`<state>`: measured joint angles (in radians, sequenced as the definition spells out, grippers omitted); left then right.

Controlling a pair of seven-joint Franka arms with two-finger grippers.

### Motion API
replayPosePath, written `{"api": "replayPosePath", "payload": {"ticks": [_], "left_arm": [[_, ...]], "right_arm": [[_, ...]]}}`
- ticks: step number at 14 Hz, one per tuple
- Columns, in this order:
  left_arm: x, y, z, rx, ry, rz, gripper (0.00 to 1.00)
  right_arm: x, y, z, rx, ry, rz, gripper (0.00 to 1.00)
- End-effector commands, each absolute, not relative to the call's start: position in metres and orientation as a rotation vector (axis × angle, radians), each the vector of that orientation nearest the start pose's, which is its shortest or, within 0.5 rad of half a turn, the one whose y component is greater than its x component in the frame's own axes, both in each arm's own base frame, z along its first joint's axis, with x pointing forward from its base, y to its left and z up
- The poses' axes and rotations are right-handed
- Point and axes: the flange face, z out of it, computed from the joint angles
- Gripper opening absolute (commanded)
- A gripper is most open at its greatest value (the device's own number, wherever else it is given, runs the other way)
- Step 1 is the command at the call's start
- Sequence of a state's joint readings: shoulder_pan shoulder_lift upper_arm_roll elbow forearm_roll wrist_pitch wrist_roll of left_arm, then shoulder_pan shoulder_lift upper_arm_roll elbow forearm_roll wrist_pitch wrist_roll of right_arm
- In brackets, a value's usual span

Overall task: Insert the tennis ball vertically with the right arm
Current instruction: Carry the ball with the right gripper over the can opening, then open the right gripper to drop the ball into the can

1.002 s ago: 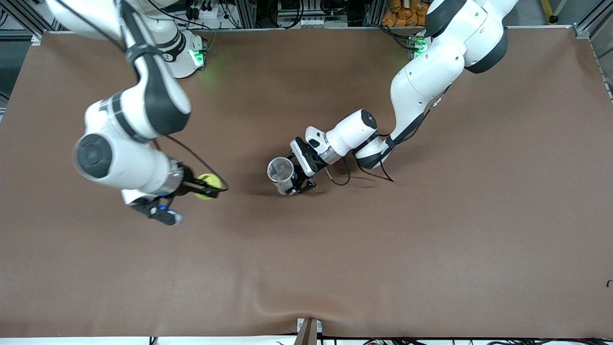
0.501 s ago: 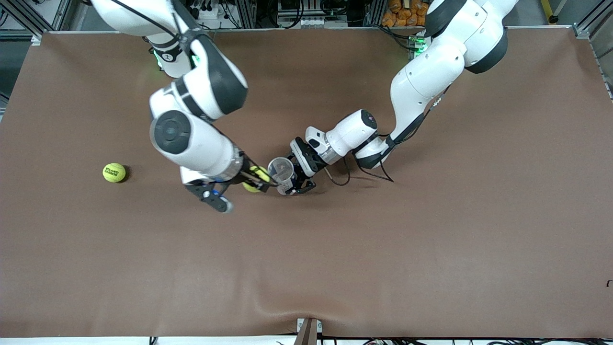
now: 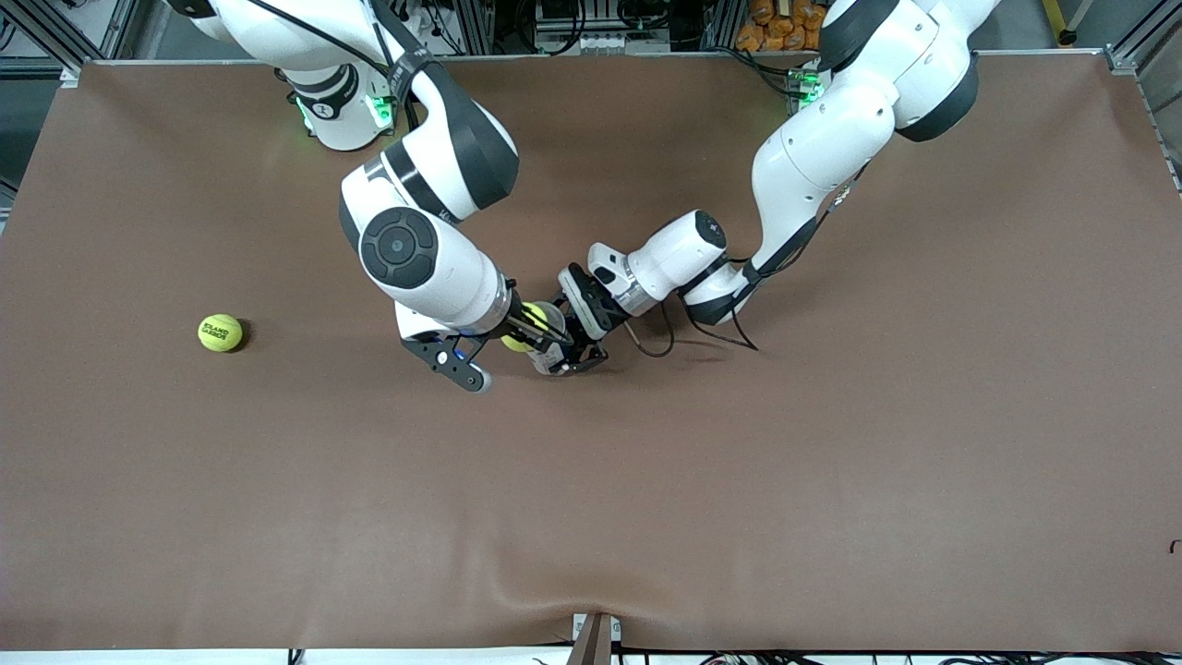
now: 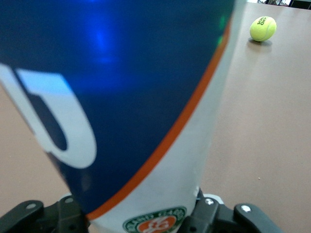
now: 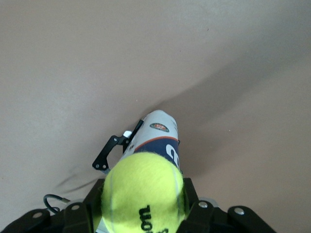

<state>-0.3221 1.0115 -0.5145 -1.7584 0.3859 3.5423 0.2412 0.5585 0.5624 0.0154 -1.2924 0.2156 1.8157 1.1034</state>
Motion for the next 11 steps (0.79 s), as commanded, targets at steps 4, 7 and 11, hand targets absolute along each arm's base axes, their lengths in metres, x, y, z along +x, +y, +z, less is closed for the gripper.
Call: {"api": "replayPosePath", "payload": {"ticks": [4, 7, 11], "left_arm": [[0.476, -0.497, 0.165, 2.038, -1.202, 1.062, 0.72], [0.477, -0.497, 0.166, 2.036, -1.201, 1.063, 0.72], [0.477, -0.497, 0.165, 2.039, -1.199, 1.063, 0.72]], "right_arm": [[0.589, 0.410, 0.412, -2.874, 0.902, 0.316, 0.28], [0.589, 0.412, 0.408, -2.886, 0.897, 0.318, 1.00], [0.591, 0.407, 0.412, -2.882, 0.896, 0.317, 1.00]]}}
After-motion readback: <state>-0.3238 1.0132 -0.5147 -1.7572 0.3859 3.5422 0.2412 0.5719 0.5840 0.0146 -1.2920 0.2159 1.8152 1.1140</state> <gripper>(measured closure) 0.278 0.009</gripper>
